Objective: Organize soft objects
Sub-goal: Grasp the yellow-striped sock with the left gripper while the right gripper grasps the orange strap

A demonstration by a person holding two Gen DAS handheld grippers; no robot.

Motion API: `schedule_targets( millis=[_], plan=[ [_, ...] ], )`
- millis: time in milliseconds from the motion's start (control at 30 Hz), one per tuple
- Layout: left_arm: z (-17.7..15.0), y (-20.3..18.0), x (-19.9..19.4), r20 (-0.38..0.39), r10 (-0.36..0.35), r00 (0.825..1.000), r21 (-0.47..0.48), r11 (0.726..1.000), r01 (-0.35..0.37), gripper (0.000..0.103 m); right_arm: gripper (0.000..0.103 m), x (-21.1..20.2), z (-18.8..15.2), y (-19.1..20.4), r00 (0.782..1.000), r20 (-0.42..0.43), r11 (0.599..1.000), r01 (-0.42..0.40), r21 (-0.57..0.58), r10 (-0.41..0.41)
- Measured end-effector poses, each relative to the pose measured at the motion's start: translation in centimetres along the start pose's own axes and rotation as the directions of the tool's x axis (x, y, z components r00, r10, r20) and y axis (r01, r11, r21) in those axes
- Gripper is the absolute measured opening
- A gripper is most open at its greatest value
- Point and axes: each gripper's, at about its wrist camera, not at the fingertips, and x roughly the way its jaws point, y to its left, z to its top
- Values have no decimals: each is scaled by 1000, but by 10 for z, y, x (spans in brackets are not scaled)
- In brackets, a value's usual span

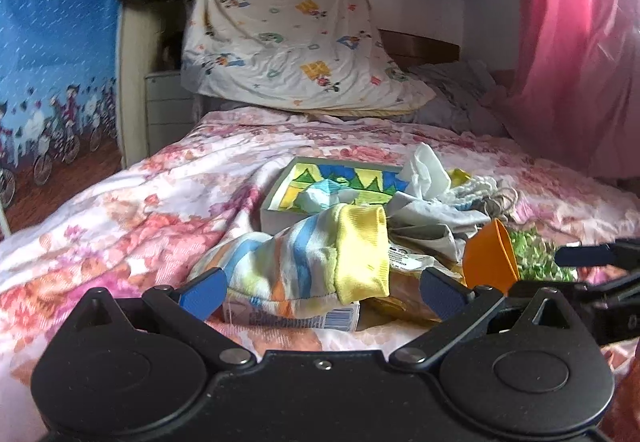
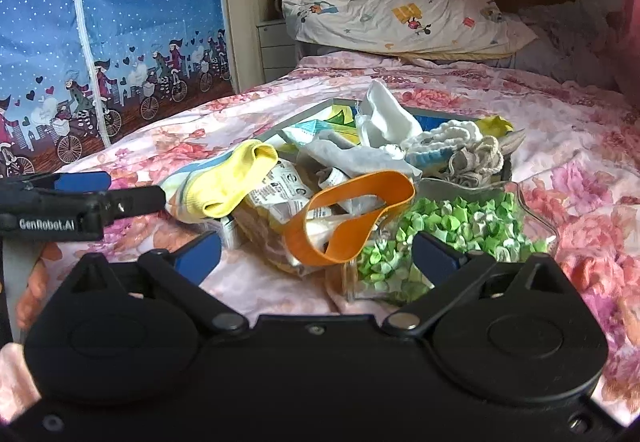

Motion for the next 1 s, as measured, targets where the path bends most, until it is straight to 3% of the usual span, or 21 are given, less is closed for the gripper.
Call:
schedule_targets(
  millis=[267,433,1000],
  plan=[
    [1,3,21,-21,-14,1000,28,1000,15,99,76,22,5,-6,1000,-27,1000,-11,21,11],
    [-2,-1,30,-32,-30,999,58,998,32,95,70,31,4,-11,999,-37,999,-21,50,22],
    [-6,-4,56,-102,-59,993,94,993,68,68,38,38,1,-12,999,-27,999,-23,45,25]
  ],
)
